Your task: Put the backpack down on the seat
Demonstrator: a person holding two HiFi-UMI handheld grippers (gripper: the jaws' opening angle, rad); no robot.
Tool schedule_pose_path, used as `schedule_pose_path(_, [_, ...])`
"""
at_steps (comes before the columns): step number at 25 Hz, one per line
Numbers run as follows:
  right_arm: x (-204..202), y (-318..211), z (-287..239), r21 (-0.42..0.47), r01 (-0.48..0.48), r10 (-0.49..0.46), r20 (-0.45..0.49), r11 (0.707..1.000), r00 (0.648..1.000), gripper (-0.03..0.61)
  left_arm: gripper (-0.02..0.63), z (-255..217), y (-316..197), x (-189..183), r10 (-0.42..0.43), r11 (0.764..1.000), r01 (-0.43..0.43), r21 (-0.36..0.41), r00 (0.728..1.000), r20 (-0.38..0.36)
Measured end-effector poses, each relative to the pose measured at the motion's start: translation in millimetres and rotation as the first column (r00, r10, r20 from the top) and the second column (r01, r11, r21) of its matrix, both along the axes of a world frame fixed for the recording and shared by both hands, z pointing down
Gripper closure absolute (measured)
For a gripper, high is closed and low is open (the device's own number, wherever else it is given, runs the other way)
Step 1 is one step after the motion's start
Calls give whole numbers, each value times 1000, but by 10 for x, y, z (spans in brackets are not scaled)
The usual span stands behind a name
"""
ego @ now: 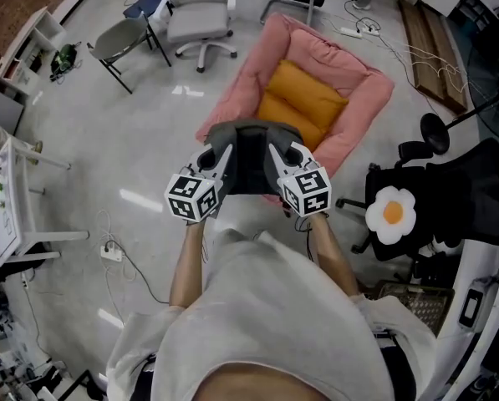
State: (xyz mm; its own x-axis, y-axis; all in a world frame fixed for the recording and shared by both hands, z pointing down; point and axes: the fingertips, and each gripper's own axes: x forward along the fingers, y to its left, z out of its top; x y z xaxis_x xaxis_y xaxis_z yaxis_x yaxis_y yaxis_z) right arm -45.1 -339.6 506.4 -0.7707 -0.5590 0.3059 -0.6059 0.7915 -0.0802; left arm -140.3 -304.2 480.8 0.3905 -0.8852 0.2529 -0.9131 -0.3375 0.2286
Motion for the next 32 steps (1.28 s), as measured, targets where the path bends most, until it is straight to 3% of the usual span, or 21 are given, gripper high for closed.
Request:
schedule_pose_path(17, [37,-729,483,-95,-111,106,-56,989,993,552,571,496,-867,-9,109,989,-114,-98,993,-52])
schedule_pose_path(32, [-10,-1303,1167,-220,-215,189,-136,951,973,552,571,1208,-1490,-123,191,952,-206,-227,978,-88])
